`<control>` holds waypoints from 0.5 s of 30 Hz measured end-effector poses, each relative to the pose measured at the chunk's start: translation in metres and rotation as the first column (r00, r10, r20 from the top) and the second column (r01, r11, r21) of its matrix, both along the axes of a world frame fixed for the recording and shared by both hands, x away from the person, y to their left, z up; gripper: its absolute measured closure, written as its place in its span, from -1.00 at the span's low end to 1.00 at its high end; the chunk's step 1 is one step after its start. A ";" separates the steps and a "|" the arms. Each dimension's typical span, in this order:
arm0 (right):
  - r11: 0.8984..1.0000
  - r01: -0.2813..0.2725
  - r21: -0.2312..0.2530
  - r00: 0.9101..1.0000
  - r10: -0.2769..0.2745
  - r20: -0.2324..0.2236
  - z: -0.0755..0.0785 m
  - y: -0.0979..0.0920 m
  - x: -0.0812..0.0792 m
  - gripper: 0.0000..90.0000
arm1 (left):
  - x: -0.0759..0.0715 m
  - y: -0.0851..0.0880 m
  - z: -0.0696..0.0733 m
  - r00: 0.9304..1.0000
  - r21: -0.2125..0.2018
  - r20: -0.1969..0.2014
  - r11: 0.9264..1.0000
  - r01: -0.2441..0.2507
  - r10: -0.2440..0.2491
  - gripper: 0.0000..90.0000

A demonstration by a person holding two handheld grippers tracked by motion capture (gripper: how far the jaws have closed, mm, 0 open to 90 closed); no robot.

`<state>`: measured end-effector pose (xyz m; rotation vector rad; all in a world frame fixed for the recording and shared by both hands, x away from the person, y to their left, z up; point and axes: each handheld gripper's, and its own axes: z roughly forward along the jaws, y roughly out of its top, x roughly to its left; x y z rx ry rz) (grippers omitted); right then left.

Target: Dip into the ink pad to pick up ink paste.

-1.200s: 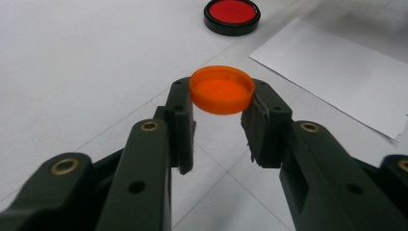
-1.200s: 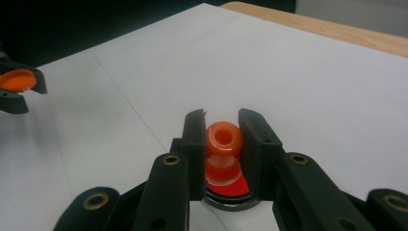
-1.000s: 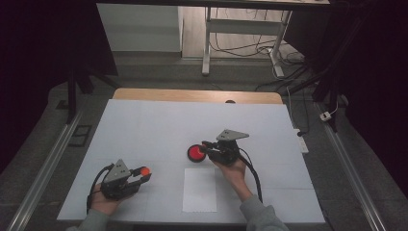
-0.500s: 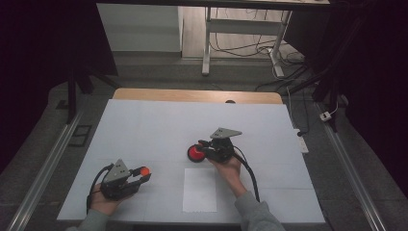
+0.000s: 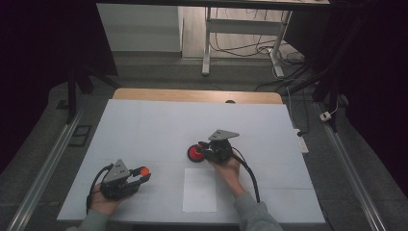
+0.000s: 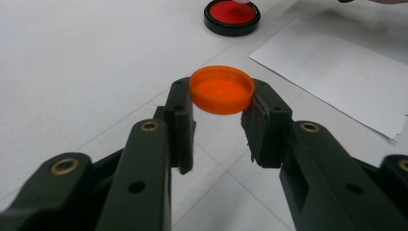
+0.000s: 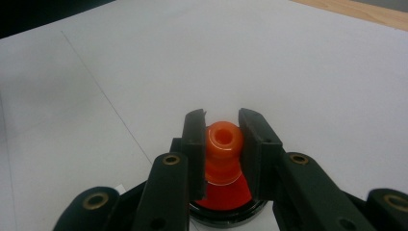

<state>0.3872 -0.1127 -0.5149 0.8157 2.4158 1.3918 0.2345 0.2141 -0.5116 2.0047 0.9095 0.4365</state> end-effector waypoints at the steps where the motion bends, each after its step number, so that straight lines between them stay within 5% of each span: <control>1: 1.000 0.001 0.002 1.000 -0.001 0.004 -0.001 0.001 0.000 0.61 | 0.000 0.000 0.000 1.000 -0.001 0.000 1.000 0.000 0.000 0.45; 15: 1.000 -0.003 -0.027 1.000 0.003 0.008 -0.005 0.004 0.001 0.61 | 0.000 0.001 0.000 1.000 -0.002 0.001 1.000 -0.001 0.001 0.45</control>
